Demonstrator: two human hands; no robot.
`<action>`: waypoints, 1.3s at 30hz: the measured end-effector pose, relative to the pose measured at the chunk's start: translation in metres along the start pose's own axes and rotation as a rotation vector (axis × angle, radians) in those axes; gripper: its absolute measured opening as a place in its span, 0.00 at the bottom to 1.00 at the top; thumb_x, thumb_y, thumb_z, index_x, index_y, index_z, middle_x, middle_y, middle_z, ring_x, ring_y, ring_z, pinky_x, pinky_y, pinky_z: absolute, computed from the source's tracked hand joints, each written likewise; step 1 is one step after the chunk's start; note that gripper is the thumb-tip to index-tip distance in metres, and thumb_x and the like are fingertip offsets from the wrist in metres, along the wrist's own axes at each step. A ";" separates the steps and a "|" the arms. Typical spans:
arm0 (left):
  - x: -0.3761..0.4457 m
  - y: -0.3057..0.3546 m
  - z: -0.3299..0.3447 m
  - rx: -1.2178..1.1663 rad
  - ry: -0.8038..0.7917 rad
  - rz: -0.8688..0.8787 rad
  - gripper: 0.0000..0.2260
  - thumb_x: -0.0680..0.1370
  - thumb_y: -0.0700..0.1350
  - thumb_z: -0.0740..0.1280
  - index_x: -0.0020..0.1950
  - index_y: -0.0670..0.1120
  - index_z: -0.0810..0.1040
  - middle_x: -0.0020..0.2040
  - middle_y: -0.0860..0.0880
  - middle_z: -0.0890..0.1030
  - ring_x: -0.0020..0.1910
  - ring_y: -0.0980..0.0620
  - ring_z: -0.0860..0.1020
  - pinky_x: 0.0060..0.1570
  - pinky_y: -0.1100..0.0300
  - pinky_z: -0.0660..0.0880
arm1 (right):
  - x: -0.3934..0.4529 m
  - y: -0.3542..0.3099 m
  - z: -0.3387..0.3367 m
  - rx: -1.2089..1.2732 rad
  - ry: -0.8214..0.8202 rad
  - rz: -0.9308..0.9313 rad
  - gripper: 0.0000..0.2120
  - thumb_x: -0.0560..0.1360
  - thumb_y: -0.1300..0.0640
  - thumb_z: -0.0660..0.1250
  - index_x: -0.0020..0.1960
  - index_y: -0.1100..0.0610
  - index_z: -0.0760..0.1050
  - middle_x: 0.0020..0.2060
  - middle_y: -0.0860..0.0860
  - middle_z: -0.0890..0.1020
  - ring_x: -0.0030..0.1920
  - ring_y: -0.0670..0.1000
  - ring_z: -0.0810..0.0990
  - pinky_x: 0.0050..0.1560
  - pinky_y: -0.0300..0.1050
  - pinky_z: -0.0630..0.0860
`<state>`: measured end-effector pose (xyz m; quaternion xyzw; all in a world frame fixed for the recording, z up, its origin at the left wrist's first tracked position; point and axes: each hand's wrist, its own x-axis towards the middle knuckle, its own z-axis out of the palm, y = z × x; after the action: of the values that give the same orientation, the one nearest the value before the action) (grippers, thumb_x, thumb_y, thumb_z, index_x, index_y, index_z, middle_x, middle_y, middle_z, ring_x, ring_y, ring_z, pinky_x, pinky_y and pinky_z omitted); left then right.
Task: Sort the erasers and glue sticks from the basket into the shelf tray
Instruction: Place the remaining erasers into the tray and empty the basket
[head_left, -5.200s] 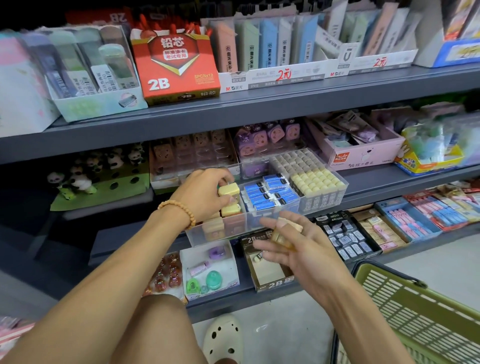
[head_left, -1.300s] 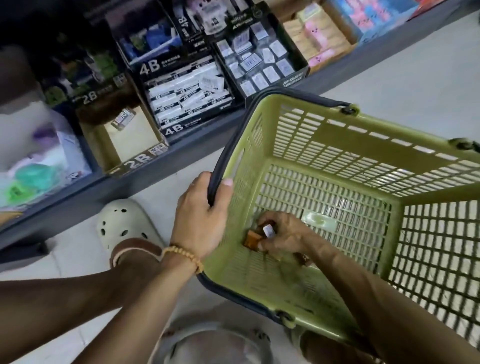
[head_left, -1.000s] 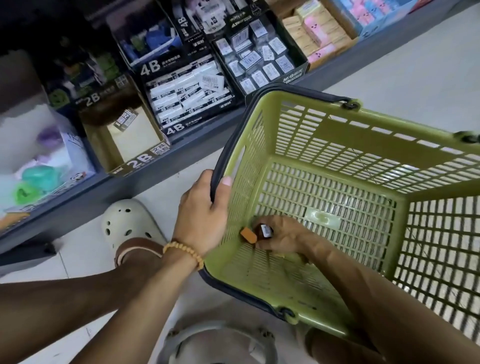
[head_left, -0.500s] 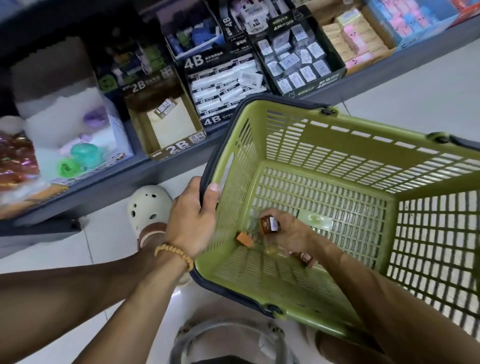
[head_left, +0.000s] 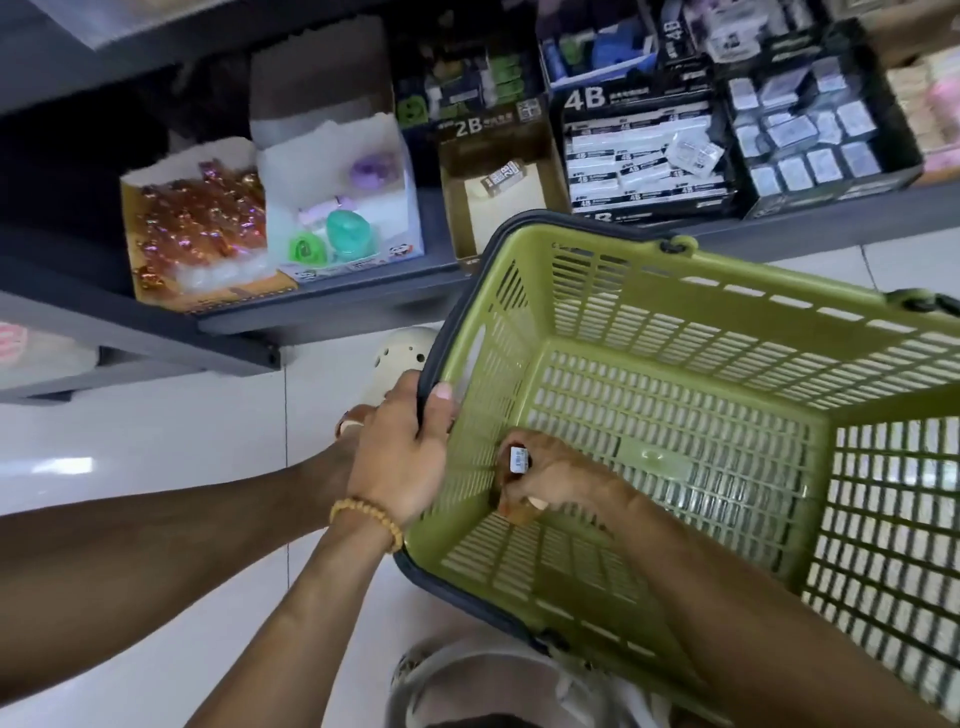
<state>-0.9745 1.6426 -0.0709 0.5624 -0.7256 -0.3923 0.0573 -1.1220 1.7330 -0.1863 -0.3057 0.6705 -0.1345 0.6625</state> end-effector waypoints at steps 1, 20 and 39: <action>-0.003 -0.008 -0.003 -0.008 0.011 -0.027 0.14 0.76 0.66 0.51 0.46 0.59 0.69 0.45 0.51 0.82 0.48 0.46 0.80 0.52 0.44 0.76 | 0.000 -0.002 0.004 0.002 -0.041 0.021 0.26 0.71 0.61 0.77 0.65 0.48 0.72 0.48 0.42 0.75 0.45 0.44 0.76 0.43 0.41 0.81; -0.019 -0.035 -0.020 -0.035 0.059 -0.131 0.32 0.72 0.71 0.47 0.62 0.49 0.70 0.53 0.47 0.80 0.57 0.44 0.76 0.57 0.43 0.74 | 0.014 -0.003 0.026 -0.194 -0.153 0.120 0.38 0.67 0.53 0.80 0.73 0.49 0.67 0.68 0.49 0.70 0.60 0.51 0.76 0.48 0.44 0.81; -0.026 -0.018 -0.037 -0.061 0.163 -0.087 0.18 0.75 0.61 0.61 0.55 0.50 0.77 0.49 0.51 0.80 0.47 0.49 0.80 0.50 0.47 0.78 | -0.039 -0.055 -0.016 0.372 -0.114 -0.025 0.18 0.69 0.65 0.77 0.56 0.60 0.77 0.47 0.55 0.85 0.47 0.51 0.86 0.46 0.46 0.82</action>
<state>-0.9317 1.6450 -0.0482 0.6212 -0.6813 -0.3693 0.1162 -1.1273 1.7098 -0.1215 -0.1932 0.5917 -0.2469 0.7427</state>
